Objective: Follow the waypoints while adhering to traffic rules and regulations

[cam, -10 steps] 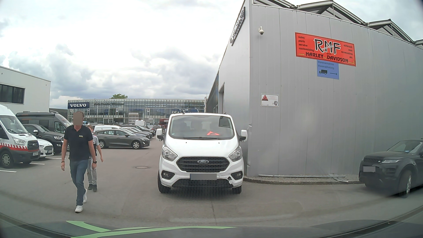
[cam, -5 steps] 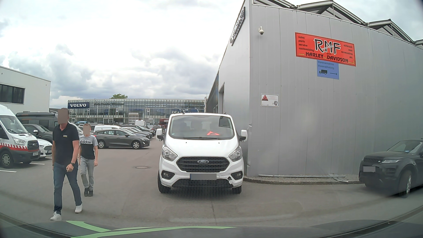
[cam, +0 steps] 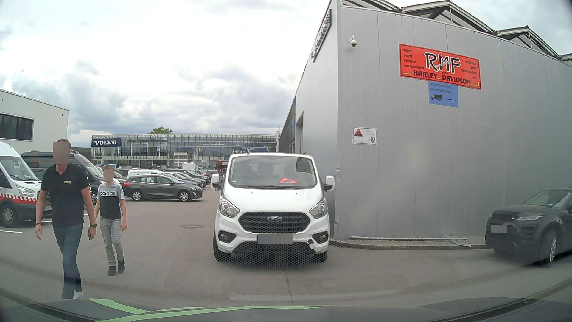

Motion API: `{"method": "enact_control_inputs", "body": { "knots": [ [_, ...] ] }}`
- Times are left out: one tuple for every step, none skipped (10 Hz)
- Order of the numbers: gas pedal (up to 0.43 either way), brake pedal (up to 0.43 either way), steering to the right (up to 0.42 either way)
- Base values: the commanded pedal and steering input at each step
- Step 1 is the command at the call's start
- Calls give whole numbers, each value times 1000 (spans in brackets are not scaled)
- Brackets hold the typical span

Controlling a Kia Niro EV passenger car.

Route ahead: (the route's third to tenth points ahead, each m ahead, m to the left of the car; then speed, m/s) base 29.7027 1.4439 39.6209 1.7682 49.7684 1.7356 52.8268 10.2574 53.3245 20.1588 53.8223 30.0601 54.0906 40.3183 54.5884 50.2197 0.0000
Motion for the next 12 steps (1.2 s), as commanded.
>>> {"method": "enact_control_inputs", "body": {
  "knots": [
    [0,524,-3],
    [0,524,-3],
    [0,524,-3],
    [0,524,-3],
    [0,524,-3],
    [0,524,-3],
    [0,524,-3],
    [0,524,-3],
    [0,524,-3],
    [0,524,-3],
    [0,524,-3],
    [0,524,-3]
  ]
}}
